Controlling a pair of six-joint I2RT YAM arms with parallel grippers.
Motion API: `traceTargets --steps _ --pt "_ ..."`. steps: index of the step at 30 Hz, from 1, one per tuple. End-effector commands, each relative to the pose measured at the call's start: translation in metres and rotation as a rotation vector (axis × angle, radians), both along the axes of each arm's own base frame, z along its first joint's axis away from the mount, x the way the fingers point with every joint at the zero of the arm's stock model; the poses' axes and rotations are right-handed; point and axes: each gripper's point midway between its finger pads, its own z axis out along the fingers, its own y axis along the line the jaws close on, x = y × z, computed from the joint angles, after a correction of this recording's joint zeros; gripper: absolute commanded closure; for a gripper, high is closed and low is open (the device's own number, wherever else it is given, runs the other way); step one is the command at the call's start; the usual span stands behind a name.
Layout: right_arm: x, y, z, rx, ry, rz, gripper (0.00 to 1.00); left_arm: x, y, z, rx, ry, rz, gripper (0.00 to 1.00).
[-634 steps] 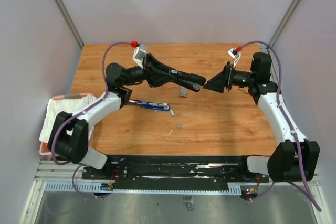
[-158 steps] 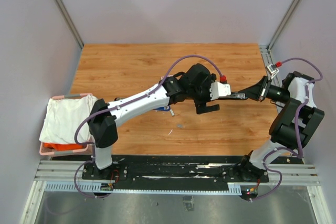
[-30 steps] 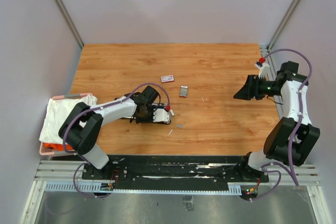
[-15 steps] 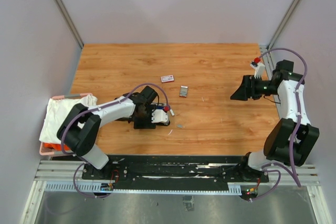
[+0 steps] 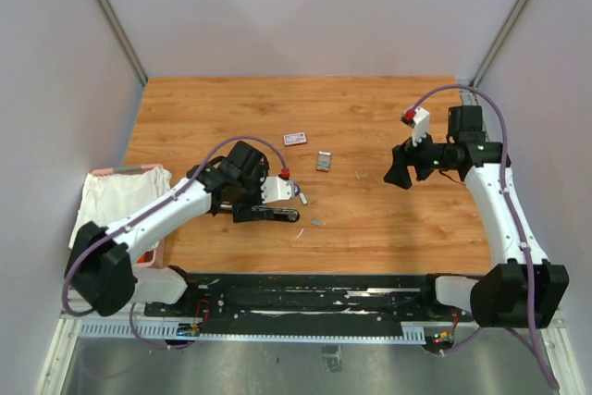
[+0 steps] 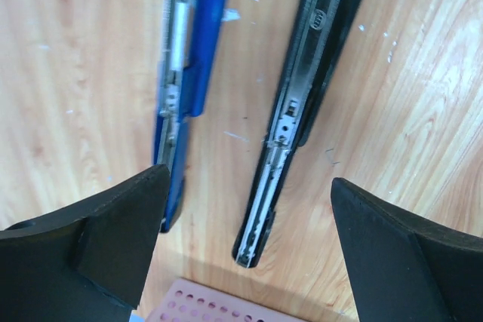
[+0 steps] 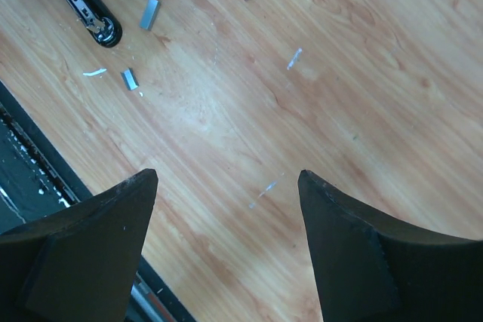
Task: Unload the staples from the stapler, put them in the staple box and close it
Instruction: Place the stapler at the center of the board.
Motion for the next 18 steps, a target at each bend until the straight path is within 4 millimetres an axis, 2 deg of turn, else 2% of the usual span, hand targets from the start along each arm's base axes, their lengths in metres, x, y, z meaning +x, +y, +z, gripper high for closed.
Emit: traceTargets --steps 1,6,11,14,18 --pt "0.014 0.019 0.001 -0.068 -0.110 0.063 0.23 0.003 -0.004 0.050 -0.131 -0.108 0.061 0.02" --pt "0.021 0.056 -0.005 -0.112 -0.182 0.167 0.24 0.016 0.009 0.086 -0.236 -0.294 0.227 0.02" --pt "0.033 0.096 -0.023 -0.201 -0.242 0.225 0.28 0.034 0.049 0.104 -0.222 -0.495 0.493 0.02" --pt "0.036 0.119 -0.043 -0.273 -0.233 0.267 0.31 0.034 0.063 0.110 -0.278 -0.562 0.573 0.02" --pt "0.031 0.142 -0.070 -0.354 -0.202 0.336 0.33 0.019 0.065 0.122 -0.425 -0.586 0.568 0.02"
